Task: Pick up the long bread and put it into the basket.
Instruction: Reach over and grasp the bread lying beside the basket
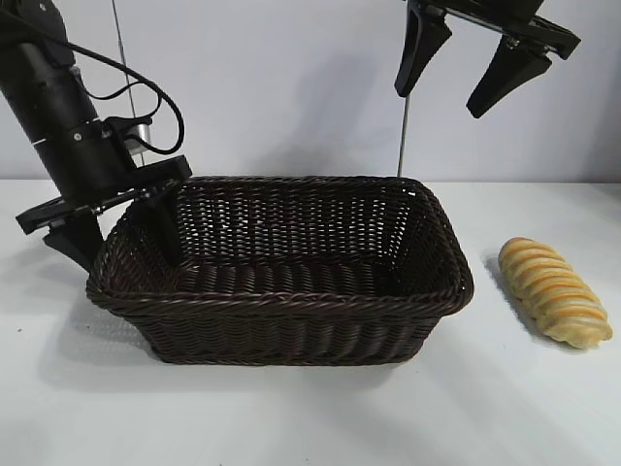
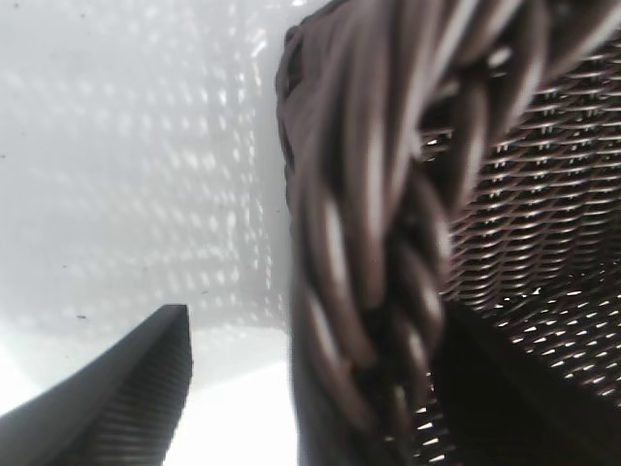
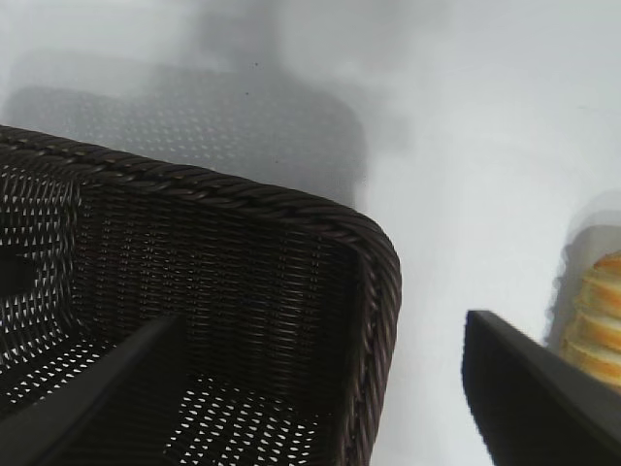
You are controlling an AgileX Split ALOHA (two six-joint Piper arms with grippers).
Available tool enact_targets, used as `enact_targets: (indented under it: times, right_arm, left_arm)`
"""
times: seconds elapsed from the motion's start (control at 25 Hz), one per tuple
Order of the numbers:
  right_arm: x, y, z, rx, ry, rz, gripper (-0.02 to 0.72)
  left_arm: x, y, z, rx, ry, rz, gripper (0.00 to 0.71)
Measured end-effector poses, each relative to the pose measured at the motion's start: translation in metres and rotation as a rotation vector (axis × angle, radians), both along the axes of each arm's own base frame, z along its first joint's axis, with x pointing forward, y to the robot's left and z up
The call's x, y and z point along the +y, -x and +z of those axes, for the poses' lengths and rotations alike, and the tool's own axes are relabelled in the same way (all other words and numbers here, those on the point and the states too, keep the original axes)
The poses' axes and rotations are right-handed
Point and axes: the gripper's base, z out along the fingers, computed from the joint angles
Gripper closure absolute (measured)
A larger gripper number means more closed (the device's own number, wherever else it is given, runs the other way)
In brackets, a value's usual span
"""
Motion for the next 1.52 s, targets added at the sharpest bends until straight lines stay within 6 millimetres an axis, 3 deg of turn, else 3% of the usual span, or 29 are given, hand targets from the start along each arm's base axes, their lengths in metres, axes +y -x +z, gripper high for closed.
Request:
enact_targets:
  times: [0.36, 0.56, 0.92, 1.52]
  right_arm:
    - [0.0, 0.0, 0.0, 0.0, 0.0, 0.0, 0.134]
    - [0.0, 0.0, 0.0, 0.0, 0.0, 0.0, 0.134]
    - [0.0, 0.0, 0.0, 0.001, -0.003, 0.0, 0.134]
    - [0.0, 0.0, 0.0, 0.001, -0.003, 0.0, 0.134]
  left_arm:
    - [0.003, 0.013, 0.051, -0.108, 0.025, 0.004, 0.196]
    - [0.002, 0.018, 0.068, -0.131, 0.056, 0.039, 0.196]
    - [-0.009, 0.008, 0.077, -0.188, 0.213, 0.161, 0.196]
    - [-0.009, 0.006, 0.078, -0.197, 0.223, 0.191, 0.196]
